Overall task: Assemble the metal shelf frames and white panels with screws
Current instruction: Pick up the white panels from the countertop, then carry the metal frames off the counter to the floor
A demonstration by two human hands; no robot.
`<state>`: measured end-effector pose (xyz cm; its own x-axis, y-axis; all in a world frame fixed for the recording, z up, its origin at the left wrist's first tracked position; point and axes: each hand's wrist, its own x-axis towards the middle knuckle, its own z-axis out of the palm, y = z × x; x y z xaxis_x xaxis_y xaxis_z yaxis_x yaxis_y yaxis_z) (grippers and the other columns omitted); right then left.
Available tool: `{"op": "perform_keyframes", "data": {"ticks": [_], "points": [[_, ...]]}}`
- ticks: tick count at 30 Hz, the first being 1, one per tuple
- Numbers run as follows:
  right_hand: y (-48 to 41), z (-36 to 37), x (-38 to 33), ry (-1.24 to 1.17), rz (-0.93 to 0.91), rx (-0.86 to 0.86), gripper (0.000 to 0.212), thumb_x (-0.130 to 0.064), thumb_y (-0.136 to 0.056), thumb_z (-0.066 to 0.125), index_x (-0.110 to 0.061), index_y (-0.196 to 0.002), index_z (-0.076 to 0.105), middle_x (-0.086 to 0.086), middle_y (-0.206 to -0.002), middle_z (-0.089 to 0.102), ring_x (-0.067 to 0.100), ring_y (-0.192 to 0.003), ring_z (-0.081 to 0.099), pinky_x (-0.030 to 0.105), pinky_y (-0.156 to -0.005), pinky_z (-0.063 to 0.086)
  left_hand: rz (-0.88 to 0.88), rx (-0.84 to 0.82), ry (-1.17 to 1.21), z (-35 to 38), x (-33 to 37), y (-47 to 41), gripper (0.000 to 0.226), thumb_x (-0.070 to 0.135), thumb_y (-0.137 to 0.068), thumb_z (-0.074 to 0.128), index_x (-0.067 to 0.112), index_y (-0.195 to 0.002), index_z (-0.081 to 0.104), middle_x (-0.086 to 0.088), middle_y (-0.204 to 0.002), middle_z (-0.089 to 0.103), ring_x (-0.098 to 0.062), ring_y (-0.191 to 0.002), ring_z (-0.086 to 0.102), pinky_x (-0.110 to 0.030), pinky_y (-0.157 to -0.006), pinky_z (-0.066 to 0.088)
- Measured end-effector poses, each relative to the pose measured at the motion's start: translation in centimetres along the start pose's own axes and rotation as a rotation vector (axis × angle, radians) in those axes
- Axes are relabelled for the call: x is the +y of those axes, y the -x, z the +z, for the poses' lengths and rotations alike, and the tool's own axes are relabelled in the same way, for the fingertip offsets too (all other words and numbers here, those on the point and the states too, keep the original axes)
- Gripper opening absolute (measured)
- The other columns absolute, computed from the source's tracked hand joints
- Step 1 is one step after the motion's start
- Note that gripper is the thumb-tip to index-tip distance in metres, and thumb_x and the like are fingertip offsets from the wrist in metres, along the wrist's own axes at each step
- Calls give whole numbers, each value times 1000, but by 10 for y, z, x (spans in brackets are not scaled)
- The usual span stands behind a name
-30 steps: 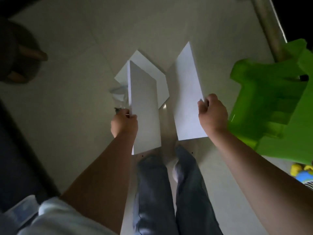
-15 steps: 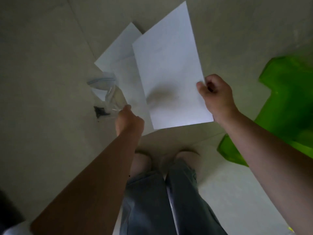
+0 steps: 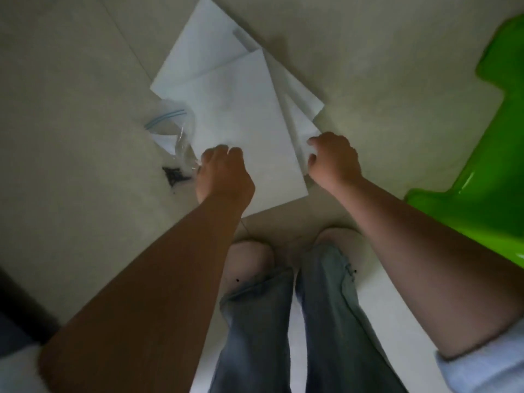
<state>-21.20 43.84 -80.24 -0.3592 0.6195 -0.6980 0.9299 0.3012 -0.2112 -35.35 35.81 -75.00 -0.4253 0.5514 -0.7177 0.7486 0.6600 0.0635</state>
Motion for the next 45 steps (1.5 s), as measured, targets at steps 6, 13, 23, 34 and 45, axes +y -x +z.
{"op": "perform_keyframes", "data": {"ticks": [6,13,23,34,45], "points": [[85,-54,30,-31,-27,158,31,-12,-90,43,-7,-119,54,10,-117,57,30,-112,49,37,-89,42,355,17,-313,-42,70,49,45,12,-95,42,18,-139,38,-3,-146,34,-25,-134,28,-38,-105,32],[217,-119,93,-205,316,262,46,-16,-88,44,-14,-134,42,7,-136,44,26,-132,32,42,-106,26,740,43,-642,-92,187,157,43,12,-92,43,14,-135,39,-8,-143,35,-28,-133,26,-39,-102,30],[448,-115,110,-587,909,428,48,-19,-92,42,-19,-139,34,1,-148,30,22,-140,17,45,-113,10,1334,107,-1053,-102,254,345,41,16,-93,41,16,-134,39,-7,-141,36,-29,-134,25,-40,-101,29],[726,36,-3,-1012,1595,504,47,-22,-95,41,-20,-141,31,-1,-151,23,22,-142,11,46,-116,6,2012,-31,-1395,21,181,611,44,14,-90,46,16,-133,40,-5,-145,32,-27,-137,20,-41,-104,26],[937,228,-133,-1270,2060,540,50,-16,-89,45,-13,-137,31,4,-141,35,25,-135,23,46,-113,15,2361,-61,-1587,170,-2,854,30,17,-90,46,14,-120,51,-8,-131,42,-28,-128,29,-42,-102,27]]}}
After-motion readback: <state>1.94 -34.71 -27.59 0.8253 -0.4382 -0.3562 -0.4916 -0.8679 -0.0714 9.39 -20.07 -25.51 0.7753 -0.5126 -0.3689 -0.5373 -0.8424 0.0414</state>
